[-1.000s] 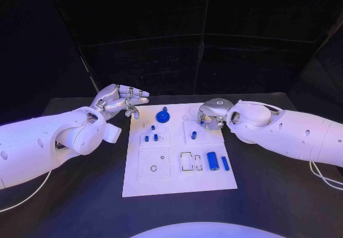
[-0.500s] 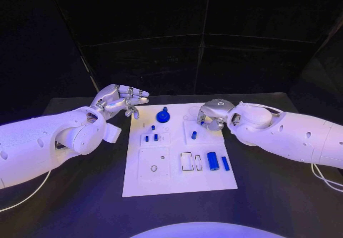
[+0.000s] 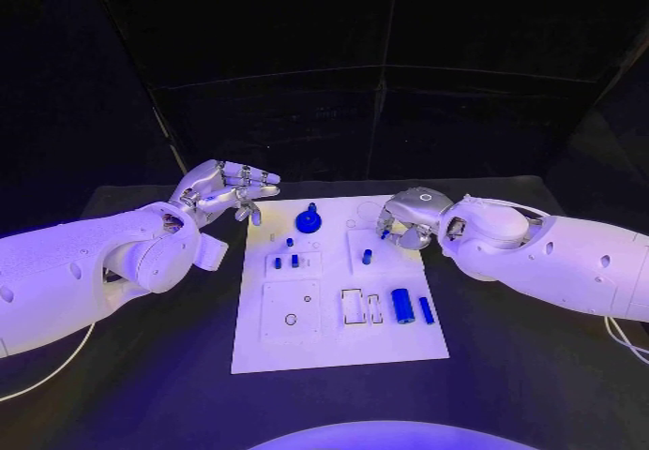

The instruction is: Assemble the parts on the task board

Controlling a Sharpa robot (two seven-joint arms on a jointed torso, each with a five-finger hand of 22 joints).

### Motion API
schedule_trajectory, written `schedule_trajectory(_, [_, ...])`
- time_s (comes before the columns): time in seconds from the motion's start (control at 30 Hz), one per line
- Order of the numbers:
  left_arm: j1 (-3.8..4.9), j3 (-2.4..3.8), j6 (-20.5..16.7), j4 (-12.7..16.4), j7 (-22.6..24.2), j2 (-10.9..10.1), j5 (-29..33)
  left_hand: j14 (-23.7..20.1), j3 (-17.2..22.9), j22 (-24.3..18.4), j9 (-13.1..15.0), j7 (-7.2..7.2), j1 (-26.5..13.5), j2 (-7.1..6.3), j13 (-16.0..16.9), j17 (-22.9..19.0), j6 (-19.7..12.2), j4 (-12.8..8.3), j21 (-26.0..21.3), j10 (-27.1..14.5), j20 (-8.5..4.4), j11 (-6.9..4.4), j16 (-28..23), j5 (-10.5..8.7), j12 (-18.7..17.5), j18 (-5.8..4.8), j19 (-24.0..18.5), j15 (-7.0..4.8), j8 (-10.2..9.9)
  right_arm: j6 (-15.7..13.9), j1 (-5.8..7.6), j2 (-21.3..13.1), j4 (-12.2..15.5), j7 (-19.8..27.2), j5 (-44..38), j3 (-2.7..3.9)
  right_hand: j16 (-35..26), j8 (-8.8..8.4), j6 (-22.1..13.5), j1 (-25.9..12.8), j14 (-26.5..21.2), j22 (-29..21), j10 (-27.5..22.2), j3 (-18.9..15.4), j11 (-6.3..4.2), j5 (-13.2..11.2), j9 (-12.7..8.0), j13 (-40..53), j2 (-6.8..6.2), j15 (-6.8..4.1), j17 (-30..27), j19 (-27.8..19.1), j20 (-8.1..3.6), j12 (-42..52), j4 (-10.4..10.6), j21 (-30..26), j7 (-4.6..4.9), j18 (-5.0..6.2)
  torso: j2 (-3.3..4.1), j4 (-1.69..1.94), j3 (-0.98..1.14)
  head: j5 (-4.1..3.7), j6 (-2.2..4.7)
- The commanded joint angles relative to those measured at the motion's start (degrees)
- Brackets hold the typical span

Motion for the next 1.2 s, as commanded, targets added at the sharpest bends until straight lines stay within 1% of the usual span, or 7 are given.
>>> schedule_trajectory(0.03, [0.04, 0.00, 0.6, -0.1, 0.1, -0.1, 0.1, -0.4, 0.1, -0.1, -0.1, 0.25, 0.3, 0.20, 0.1, 0.0, -0.4, 0.2, -0.3, -0.4, -0.09, 0.16, -0.1, 0.30, 0.3, 0.59, -0.4, 0.06, -0.3, -1.9, 0.08, -1.1, 1.5, 0.0, 0.7, 0.04, 0.3, -0.33, 0.4, 0.1, 2.1, 0.0, 0.6, 0.4, -0.04, 0.2, 0.0, 0.0, -0.51, -0.44, 0.0, 0.4, 0.03, 0.2, -0.1, 0.4, -0.16, 0.45, -0.02, 0.06, -0.01, 0.10, 0.04])
schedule_trajectory(0.3, [0.04, 0.00, 0.5, -0.6, 0.1, 0.0, 0.1, -0.5, 0.1, -0.1, -0.1, 0.36, 0.3, 0.16, 0.1, 0.0, -0.5, 0.2, -0.4, -0.5, -0.05, 0.24, -0.1, 0.30, 0.3, 0.58, -0.5, 0.12, -0.3, -4.2, 0.12, -3.9, 7.1, 0.9, 2.2, 0.43, 0.3, -0.44, 0.4, 0.1, 2.0, 0.1, 0.6, 0.8, -0.04, 0.3, 0.0, 0.0, -0.71, -0.46, -0.1, 0.4, 0.01, 0.1, -0.3, 0.4, -0.16, 0.45, -0.02, 0.04, 0.01, 0.50, 0.29])
schedule_trajectory(0.47, [0.04, 0.00, 0.5, -0.8, 0.1, 0.0, 0.1, -0.5, 0.1, -0.1, -0.1, 0.36, 0.3, 0.16, 0.1, 0.0, -0.5, 0.2, -0.4, -0.5, -0.05, 0.24, -0.1, 0.30, 0.3, 0.58, -0.5, 0.12, -0.3, -5.2, 0.13, -4.4, 10.9, 1.4, 3.3, 1.30, 0.3, -0.47, 0.4, 0.1, 2.0, 0.1, 0.5, 0.8, -0.02, 0.4, 0.0, 0.0, -0.74, -0.46, -0.1, 0.4, 0.00, 0.1, -0.3, 0.4, -0.14, 0.45, 0.01, -0.11, -0.01, 0.92, 0.57])
schedule_trajectory(0.57, [0.05, 0.00, 0.6, -0.9, 0.1, 0.1, 0.1, -0.5, 0.0, -0.1, -0.1, 0.39, 0.3, 0.16, 0.1, 0.0, -0.6, 0.2, -0.4, -0.5, -0.03, 0.26, -0.1, 0.31, 0.3, 0.57, -0.5, 0.14, -0.3, -5.6, 0.13, -4.4, 12.7, 1.5, 3.8, 1.88, 0.3, -0.48, 0.4, 0.0, 2.0, 0.1, 0.5, 0.9, -0.01, 0.4, 0.0, 0.0, -0.78, -0.45, -0.1, 0.4, 0.00, 0.1, -0.3, 0.4, -0.12, 0.45, 0.05, -0.03, -0.06, 0.97, 0.68])
schedule_trajectory(0.73, [0.05, 0.00, 0.6, -1.1, 0.1, 0.3, 0.1, -0.5, 0.0, -0.1, -0.1, 0.39, 0.3, 0.16, 0.1, 0.0, -0.6, 0.2, -0.4, -0.5, -0.03, 0.26, -0.1, 0.31, 0.3, 0.57, -0.5, 0.14, -0.3, -6.5, 0.14, -4.3, 15.2, 1.8, 4.1, 2.77, 0.4, -0.49, 0.4, 0.0, 2.1, 0.1, 0.6, 0.9, -0.01, 0.5, 0.0, 0.0, -0.82, -0.45, 0.1, 0.4, -0.01, 0.1, -0.3, 0.5, -0.12, 0.45, 0.06, 0.09, -0.03, 1.60, 0.62])
schedule_trajectory(0.97, [0.05, 0.01, 0.6, -1.4, 0.1, 0.4, 0.1, -0.5, 0.0, -0.1, -0.1, 0.39, 0.3, 0.16, 0.1, 0.0, -0.6, 0.2, -0.4, -0.5, -0.03, 0.26, -0.1, 0.31, 0.3, 0.57, -0.5, 0.14, -0.3, -5.6, 0.14, -2.8, 15.2, 1.9, 5.4, 3.12, 0.4, -0.50, 0.4, 0.0, 2.1, 0.1, 0.6, 1.0, -0.01, 0.5, 0.0, 0.0, -0.86, -0.45, 0.1, 0.4, -0.02, 0.1, -0.3, 0.5, -0.12, 0.45, 0.03, 0.16, -0.11, 2.72, 0.39])
schedule_trajectory(1.2, [0.06, 0.01, 0.7, -1.6, 0.2, 0.6, 0.1, -0.5, 0.0, -0.1, -0.1, 0.39, 0.3, 0.16, 0.1, 0.0, -0.6, 0.2, -0.4, -0.5, -0.03, 0.26, -0.1, 0.31, 0.3, 0.57, -0.5, 0.14, -0.3, -3.7, 0.12, 1.3, 12.9, 2.2, 6.6, 3.14, 0.4, -0.51, 0.4, -0.1, 2.0, 0.1, 0.6, 1.0, 0.00, 0.5, 0.0, 0.0, -0.88, -0.45, 0.1, 0.4, -0.03, 0.1, -0.3, 0.5, -0.12, 0.46, 0.16, 0.08, -0.08, 4.80, -0.35])
